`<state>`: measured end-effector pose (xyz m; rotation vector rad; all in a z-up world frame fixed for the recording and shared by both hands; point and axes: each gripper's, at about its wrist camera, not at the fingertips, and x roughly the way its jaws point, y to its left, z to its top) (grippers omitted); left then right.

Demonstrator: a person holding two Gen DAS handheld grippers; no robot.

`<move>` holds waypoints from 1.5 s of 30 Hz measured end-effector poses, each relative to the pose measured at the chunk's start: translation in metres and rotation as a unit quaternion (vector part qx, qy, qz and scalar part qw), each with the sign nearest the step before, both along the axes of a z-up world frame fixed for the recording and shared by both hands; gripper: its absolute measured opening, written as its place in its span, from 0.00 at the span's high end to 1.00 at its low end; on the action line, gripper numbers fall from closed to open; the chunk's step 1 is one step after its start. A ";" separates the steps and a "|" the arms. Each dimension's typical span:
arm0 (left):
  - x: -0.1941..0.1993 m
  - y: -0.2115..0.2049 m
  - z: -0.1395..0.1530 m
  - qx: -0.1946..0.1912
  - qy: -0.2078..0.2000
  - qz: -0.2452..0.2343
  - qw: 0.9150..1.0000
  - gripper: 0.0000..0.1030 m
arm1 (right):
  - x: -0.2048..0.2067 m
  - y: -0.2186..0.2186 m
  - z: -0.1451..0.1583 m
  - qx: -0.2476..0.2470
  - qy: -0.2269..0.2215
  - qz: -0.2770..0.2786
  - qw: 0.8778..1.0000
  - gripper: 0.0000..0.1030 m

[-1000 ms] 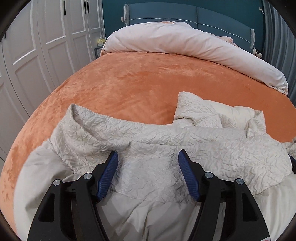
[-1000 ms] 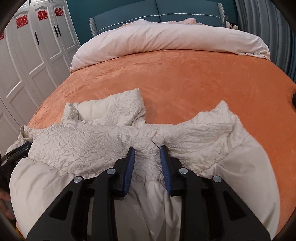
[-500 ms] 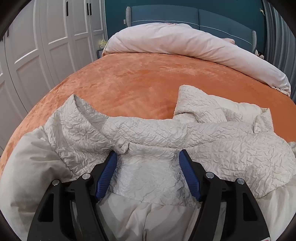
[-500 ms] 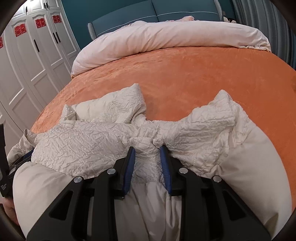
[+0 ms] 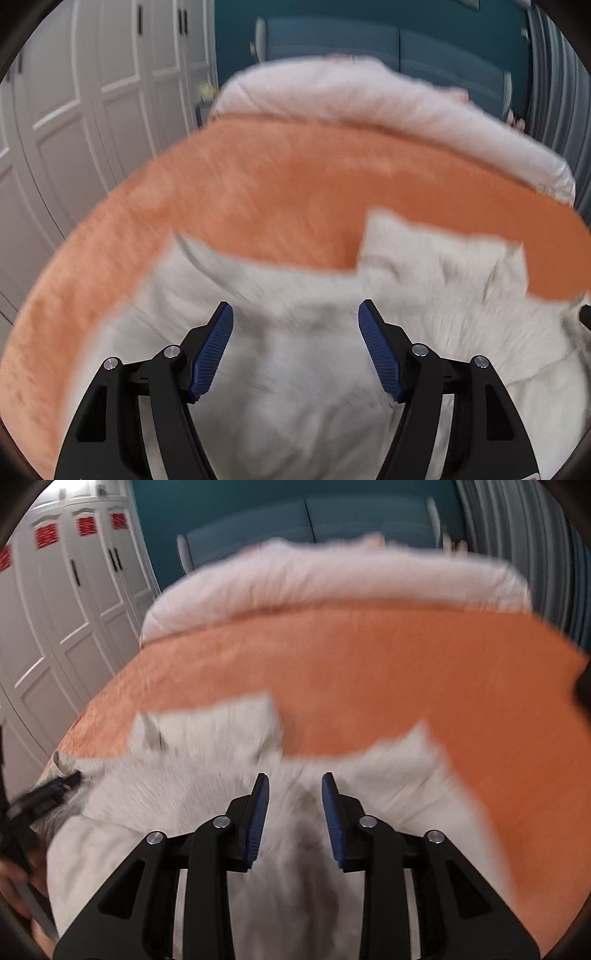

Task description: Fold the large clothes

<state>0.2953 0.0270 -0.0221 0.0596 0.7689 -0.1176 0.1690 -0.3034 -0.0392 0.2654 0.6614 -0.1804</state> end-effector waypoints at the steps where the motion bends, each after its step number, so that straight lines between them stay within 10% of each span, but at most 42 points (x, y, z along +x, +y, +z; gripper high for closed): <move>1: 0.003 0.008 0.009 -0.001 -0.006 0.004 1.000 0.28 | -0.002 -0.004 0.009 -0.015 -0.001 -0.005 1.000 0.68; 17: 0.052 0.050 -0.059 0.031 0.059 0.060 0.996 0.22 | 0.003 -0.073 -0.072 0.064 0.058 -0.080 0.993 0.68; 30: 0.060 0.053 -0.076 0.010 0.080 0.073 0.994 0.17 | 0.007 -0.078 -0.075 0.077 0.064 -0.088 0.991 0.65; 37: 0.006 0.045 0.002 0.011 0.040 0.060 0.997 0.19 | -0.004 0.028 0.036 0.026 -0.005 0.011 1.000 0.63; 45: -0.033 0.039 0.037 0.013 0.065 0.040 0.997 0.19 | 0.038 0.135 -0.016 0.018 0.094 0.091 0.991 0.65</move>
